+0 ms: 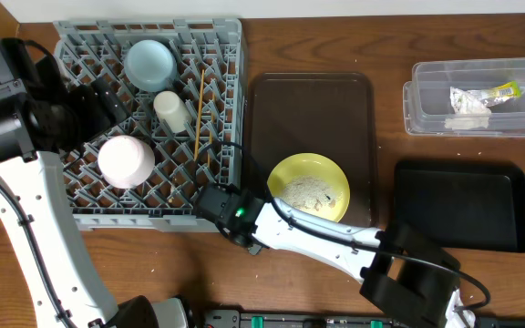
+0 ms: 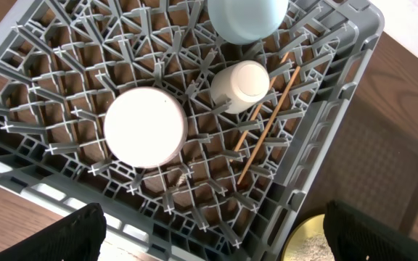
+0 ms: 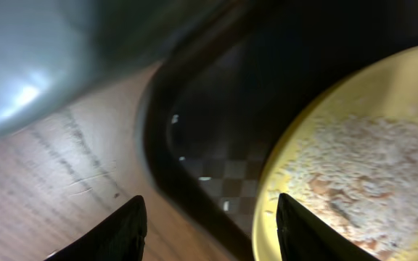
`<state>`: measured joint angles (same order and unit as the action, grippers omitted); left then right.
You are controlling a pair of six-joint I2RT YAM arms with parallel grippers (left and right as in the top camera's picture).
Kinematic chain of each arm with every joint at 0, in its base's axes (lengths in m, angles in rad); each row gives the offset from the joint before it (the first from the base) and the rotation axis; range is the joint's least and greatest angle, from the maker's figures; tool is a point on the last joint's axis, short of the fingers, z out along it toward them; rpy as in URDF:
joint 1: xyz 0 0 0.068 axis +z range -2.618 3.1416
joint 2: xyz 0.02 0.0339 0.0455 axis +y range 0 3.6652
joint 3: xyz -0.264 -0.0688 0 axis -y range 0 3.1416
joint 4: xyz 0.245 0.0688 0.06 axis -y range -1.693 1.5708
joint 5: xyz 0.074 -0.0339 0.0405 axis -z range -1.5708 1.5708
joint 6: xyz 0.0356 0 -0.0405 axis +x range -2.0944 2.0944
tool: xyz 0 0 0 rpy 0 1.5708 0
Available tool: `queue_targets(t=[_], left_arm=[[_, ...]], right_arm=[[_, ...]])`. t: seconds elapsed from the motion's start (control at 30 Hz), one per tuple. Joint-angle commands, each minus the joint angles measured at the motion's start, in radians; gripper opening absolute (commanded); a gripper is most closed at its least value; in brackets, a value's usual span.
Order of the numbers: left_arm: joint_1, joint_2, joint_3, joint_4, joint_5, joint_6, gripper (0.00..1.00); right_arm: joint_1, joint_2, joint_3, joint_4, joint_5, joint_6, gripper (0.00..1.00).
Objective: Sort waste into correct bins and load items into the dishwasher
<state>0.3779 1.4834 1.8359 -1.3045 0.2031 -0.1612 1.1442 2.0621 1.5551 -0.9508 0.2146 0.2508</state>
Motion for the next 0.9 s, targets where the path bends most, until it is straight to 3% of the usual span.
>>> queue_targets(t=[0.0, 0.5, 0.87], left_arm=[[0.005, 0.000, -0.001, -0.002, -0.005, -0.009, 0.96], [0.005, 0.000, -0.001, -0.002, -0.005, -0.009, 0.96], [0.005, 0.000, -0.001, -0.002, -0.005, -0.009, 0.96]], right_arm=[[-0.003, -0.004, 0.001, -0.003, 0.080, 0.037, 0.53], [-0.092, 0.008, -0.079, 0.070, -0.069, 0.086, 0.43], [-0.123, 0.010, -0.106, 0.077, 0.041, 0.127, 0.43]])
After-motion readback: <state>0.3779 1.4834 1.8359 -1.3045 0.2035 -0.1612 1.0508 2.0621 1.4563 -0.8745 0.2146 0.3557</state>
